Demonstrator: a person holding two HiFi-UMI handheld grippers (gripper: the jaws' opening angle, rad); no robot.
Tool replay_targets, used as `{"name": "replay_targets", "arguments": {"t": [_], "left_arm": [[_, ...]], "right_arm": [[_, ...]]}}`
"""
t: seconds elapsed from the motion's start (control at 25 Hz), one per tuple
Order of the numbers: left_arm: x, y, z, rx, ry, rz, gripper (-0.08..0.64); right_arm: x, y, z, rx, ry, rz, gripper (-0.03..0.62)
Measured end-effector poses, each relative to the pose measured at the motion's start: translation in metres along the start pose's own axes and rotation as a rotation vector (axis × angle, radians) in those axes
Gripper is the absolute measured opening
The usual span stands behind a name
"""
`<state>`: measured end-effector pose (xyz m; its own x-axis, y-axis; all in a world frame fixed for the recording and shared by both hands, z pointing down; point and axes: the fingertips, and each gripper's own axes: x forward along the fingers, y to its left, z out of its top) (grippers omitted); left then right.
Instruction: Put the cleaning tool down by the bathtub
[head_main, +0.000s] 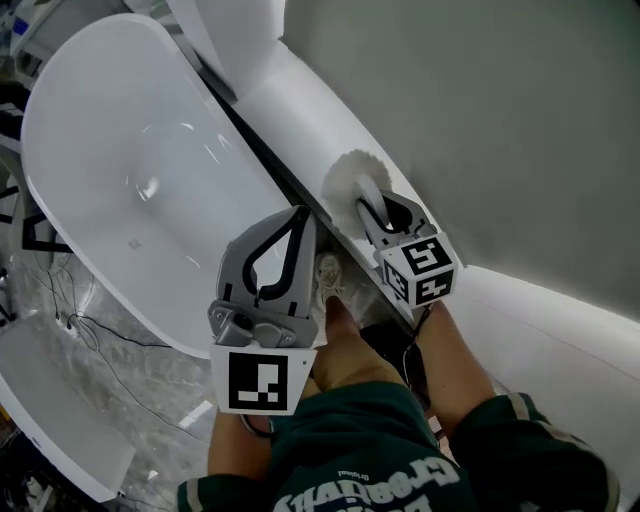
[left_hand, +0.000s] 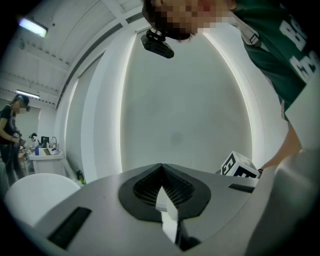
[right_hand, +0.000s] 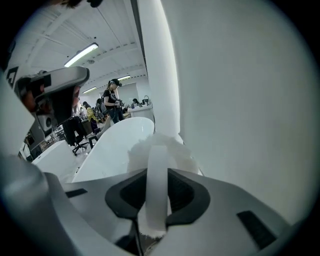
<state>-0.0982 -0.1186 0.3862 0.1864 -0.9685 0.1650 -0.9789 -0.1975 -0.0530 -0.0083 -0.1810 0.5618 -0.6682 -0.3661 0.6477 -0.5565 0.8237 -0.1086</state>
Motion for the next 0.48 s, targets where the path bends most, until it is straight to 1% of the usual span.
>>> {"name": "replay_targets", "arguments": {"t": [0.08,0.16,0.32,0.48], "left_arm": [[0.000,-0.001,0.000,-0.020,0.008,0.016,0.003],[0.009,0.004,-0.001,-0.020,0.005,0.028,0.002],[0.025,0.014,-0.028,-0.007,0.055,0.052,0.002],[0.029,0.014,-0.042,-0.006,0.057,0.068,0.002]], "right_arm": [[0.008,-0.003,-0.004,-0.001,0.030,0.014,0.095],[0.024,-0.012,-0.007,-0.011,0.060,0.028,0.095],[0.072,-0.033,-0.022,-0.025,0.132,0.065,0.095],[0.105,-0.047,-0.033,-0.038,0.182,0.094,0.095]]}}
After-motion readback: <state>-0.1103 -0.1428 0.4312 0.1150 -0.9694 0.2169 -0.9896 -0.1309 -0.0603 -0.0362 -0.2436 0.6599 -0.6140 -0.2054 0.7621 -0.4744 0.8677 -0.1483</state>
